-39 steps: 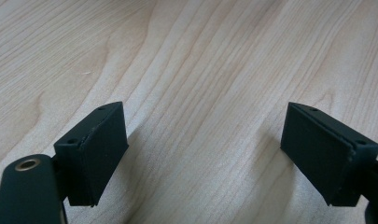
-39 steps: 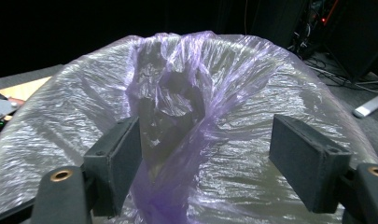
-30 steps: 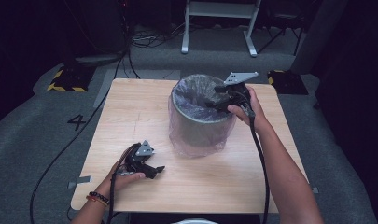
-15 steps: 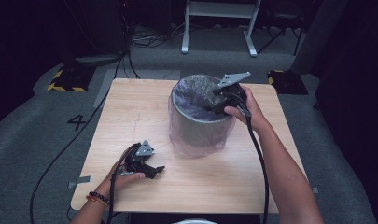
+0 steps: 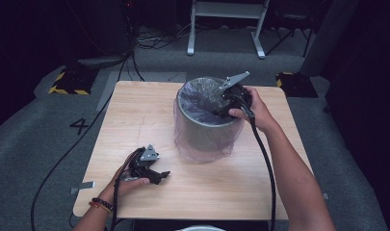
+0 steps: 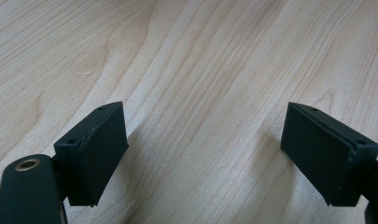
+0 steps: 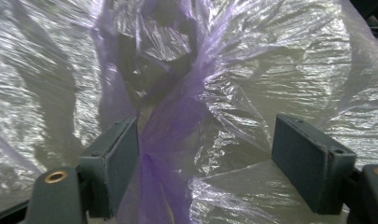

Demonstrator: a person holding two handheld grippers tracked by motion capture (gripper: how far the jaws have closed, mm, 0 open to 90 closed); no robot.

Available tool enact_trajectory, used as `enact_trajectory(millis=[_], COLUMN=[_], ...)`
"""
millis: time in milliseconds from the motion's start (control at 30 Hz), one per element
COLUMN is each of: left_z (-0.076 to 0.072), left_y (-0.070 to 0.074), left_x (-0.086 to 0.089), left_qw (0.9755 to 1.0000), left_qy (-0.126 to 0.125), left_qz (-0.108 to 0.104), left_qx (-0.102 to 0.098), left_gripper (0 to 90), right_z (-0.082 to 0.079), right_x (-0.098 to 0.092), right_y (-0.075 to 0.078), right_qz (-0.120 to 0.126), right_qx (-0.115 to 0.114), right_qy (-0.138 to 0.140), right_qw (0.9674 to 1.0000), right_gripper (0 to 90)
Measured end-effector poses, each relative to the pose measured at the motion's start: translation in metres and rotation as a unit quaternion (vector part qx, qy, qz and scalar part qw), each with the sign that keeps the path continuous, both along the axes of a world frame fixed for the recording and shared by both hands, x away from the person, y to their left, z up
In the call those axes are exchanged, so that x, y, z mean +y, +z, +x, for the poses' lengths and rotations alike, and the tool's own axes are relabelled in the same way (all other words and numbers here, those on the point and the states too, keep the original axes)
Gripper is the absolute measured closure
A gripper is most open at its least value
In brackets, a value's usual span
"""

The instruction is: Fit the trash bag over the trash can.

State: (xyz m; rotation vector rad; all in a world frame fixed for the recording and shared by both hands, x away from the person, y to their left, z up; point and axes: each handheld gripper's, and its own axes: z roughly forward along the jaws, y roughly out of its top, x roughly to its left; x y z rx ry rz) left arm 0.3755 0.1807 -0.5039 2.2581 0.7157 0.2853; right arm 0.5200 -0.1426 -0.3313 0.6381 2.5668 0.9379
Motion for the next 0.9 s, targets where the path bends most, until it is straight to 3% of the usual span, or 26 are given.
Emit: enact_trajectory(millis=[167,467,900], left_z=[0.000,0.000,0.000], left_y=[0.000,0.000,0.000], left_x=[0.000,0.000,0.000], left_qw=[1.0000,1.0000,1.0000], left_qy=[0.000,0.000,0.000], left_qz=[0.000,0.000,0.000], left_qx=[0.000,0.000,0.000], left_gripper=[14.2,14.2,14.2], right_z=[0.004,0.004,0.006], right_x=[0.002,0.005,0.010], right_y=[0.001,0.000,-0.001], right_qz=[-0.020,-0.050,-0.089], right_qx=[0.005,0.017,0.020], right_qy=[-0.003,0.021,0.018], right_qw=[0.9998,0.9984,0.9956], right_gripper=[23.0,26.3,25.0])
